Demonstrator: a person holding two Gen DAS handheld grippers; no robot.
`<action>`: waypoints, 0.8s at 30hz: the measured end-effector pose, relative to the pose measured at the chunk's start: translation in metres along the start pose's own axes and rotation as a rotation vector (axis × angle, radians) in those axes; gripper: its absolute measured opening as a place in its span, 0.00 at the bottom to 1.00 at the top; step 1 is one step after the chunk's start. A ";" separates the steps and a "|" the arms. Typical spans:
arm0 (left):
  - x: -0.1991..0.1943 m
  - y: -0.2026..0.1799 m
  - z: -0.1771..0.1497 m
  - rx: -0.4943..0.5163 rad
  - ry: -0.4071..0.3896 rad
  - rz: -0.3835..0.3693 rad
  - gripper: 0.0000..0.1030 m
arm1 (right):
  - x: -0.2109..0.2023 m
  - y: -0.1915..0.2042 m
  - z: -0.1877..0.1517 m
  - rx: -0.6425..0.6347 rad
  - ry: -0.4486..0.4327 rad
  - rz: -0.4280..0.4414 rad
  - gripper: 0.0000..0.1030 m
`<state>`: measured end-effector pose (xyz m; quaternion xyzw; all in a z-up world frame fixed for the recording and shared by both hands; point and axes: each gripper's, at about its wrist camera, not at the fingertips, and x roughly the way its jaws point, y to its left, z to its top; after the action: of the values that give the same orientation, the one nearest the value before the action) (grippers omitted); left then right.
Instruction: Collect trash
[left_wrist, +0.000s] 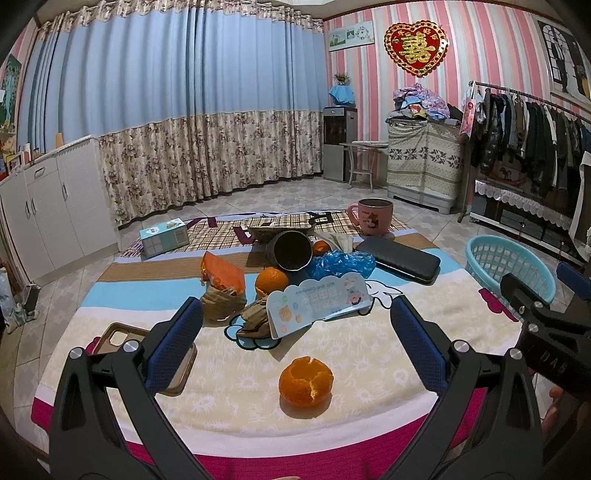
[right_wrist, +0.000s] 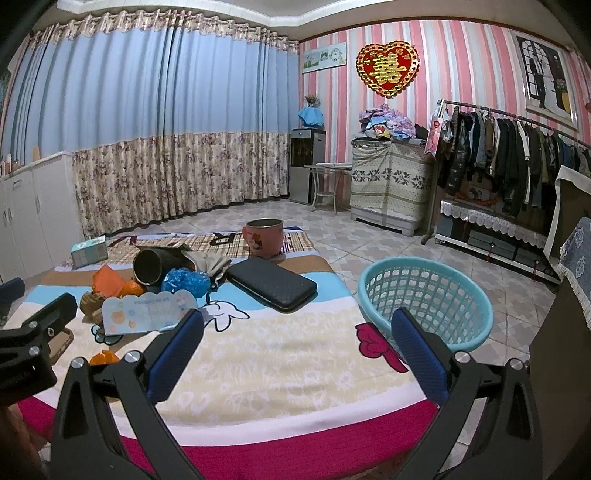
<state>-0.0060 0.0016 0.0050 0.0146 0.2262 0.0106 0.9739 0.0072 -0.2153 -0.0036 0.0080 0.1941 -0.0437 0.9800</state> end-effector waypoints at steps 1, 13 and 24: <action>0.000 0.000 0.000 -0.001 0.000 0.002 0.95 | 0.000 -0.001 0.001 0.003 -0.004 -0.004 0.96; 0.023 0.028 -0.009 -0.058 0.042 0.031 0.95 | 0.010 0.004 -0.005 -0.011 -0.046 0.033 0.96; 0.051 0.026 -0.028 -0.058 0.127 0.003 0.95 | 0.032 0.004 -0.016 -0.061 -0.028 -0.040 0.96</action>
<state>0.0267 0.0297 -0.0421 -0.0139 0.2871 0.0193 0.9576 0.0307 -0.2132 -0.0304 -0.0262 0.1817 -0.0573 0.9813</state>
